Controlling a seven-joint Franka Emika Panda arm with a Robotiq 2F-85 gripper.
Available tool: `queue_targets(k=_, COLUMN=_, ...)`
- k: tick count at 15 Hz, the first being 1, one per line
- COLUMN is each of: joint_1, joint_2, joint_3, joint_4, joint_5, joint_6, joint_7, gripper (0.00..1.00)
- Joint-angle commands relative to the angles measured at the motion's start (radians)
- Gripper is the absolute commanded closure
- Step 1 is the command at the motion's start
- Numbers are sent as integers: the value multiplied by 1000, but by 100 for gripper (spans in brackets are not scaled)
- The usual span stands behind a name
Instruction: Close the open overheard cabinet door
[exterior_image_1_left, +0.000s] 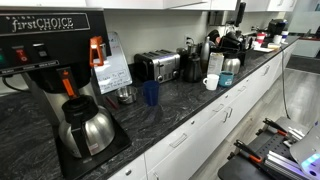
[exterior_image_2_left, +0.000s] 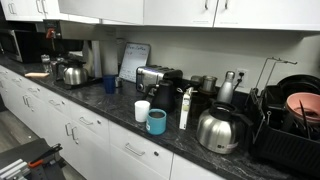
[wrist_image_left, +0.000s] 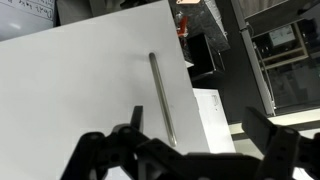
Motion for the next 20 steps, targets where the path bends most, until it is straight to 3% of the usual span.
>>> queue_targets(k=1, joint_1=-55, joint_2=-10, joint_3=56, joint_4=-32, joint_5=62, joint_6=37, joint_7=-74, gripper=0)
queue_targets(k=8, joint_1=-85, joint_2=-4, joint_3=131, joint_4=-61, joint_5=90, joint_6=164, joint_7=-119, gripper=0)
queue_targets(k=12, joint_1=-79, joint_2=-8, joint_3=145, joint_4=-79, joint_5=88, joint_6=200, joint_7=-113, gripper=6)
queue_targets(k=14, joint_1=-77, joint_2=-8, joint_3=150, joint_4=-84, joint_5=88, joint_6=218, joint_7=-112, gripper=18)
queue_targets(k=17, joint_1=-76, joint_2=-7, joint_3=154, joint_4=-90, joint_5=87, joint_6=235, joint_7=-105, gripper=47)
queue_targets(k=20, joint_1=-74, joint_2=-7, joint_3=155, joint_4=-97, joint_5=86, joint_6=259, joint_7=-105, gripper=67)
